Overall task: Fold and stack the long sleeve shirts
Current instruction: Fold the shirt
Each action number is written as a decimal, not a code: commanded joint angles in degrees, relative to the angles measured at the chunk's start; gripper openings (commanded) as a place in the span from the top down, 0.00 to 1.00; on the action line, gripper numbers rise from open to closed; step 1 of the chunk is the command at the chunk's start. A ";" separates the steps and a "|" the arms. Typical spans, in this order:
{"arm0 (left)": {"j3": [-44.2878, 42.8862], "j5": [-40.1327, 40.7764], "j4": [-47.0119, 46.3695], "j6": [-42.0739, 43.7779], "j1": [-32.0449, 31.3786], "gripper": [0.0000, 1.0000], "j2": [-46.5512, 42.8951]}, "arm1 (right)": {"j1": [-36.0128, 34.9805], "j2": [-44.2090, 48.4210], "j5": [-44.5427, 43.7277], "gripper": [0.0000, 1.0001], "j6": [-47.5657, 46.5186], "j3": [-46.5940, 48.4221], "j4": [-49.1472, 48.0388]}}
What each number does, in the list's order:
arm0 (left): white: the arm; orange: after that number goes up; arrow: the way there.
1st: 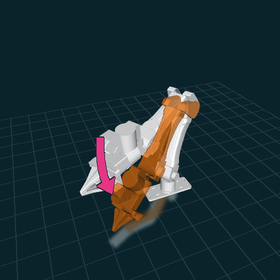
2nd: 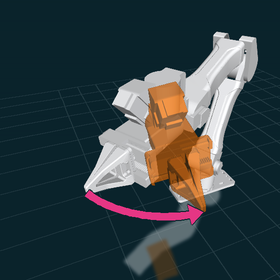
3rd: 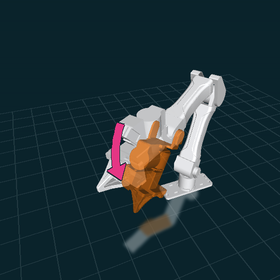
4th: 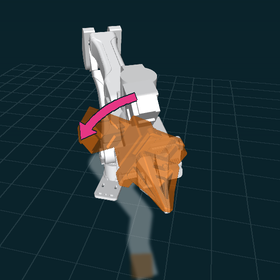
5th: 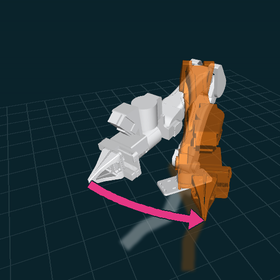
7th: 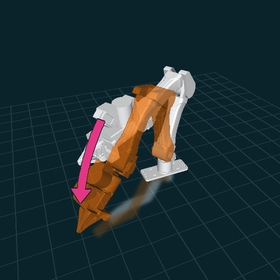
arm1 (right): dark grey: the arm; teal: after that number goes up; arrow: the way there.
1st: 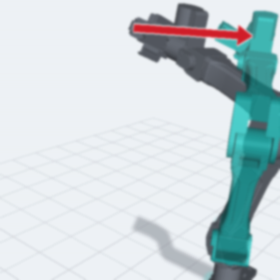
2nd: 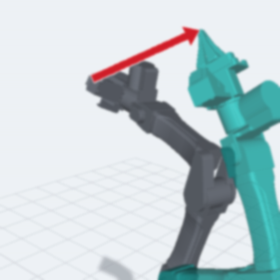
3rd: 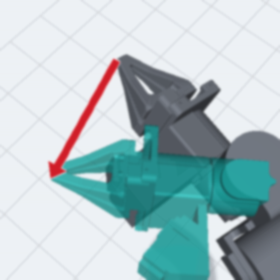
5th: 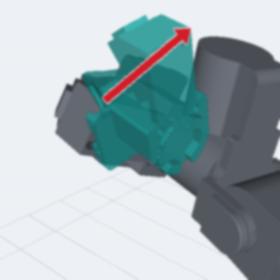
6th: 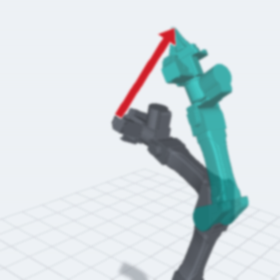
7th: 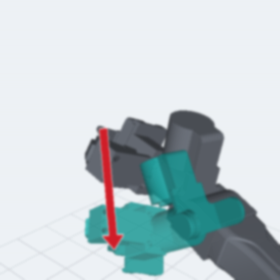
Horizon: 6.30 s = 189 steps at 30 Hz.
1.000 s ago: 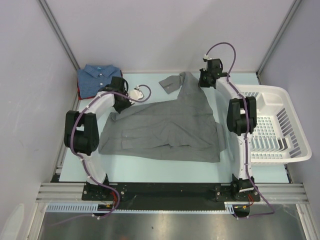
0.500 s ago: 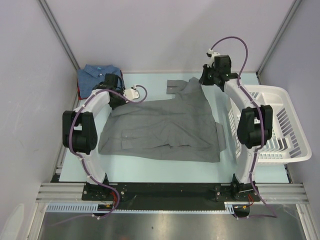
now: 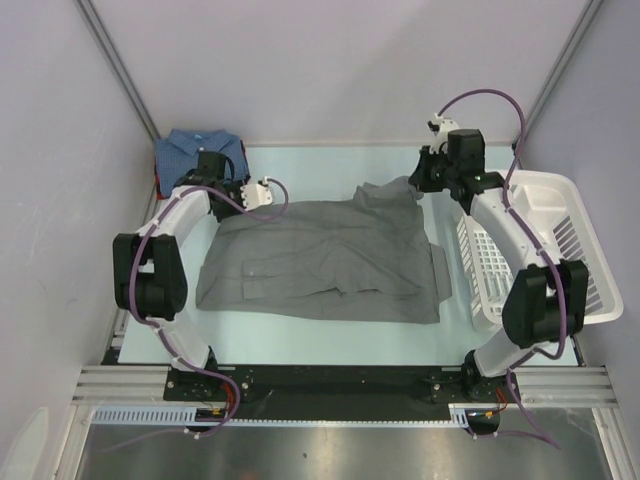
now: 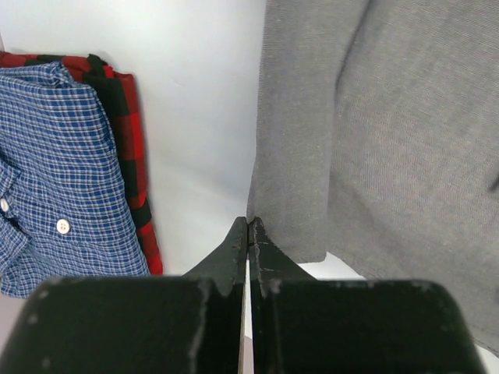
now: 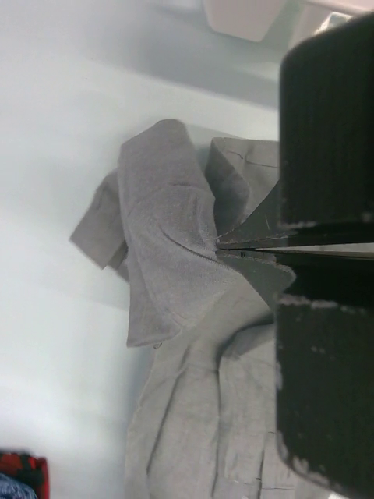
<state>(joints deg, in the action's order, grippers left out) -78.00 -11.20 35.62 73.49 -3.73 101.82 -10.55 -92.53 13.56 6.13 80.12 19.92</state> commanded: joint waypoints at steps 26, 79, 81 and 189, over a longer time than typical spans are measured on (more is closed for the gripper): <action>25.08 -3.22 0.42 20.09 0.47 0.58 -16.56 | -12.75 22.05 2.51 0.50 -16.84 -23.26 15.56; 6.72 -19.04 -8.81 -29.11 0.91 0.01 -27.02 | -3.09 -27.70 -2.41 0.25 -14.22 17.00 9.35; 7.24 -18.25 -8.55 -28.58 0.91 0.01 -27.55 | -2.90 -29.62 -2.75 0.19 -14.56 17.53 8.64; 6.54 -31.17 2.28 -26.27 -61.40 1.00 -30.46 | -10.72 2.90 20.89 0.59 -12.53 -17.71 2.66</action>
<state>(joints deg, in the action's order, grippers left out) -67.33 -41.06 42.28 52.88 -64.14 69.89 -19.90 -86.11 30.20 -4.95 60.84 24.69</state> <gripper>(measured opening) 0.006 0.418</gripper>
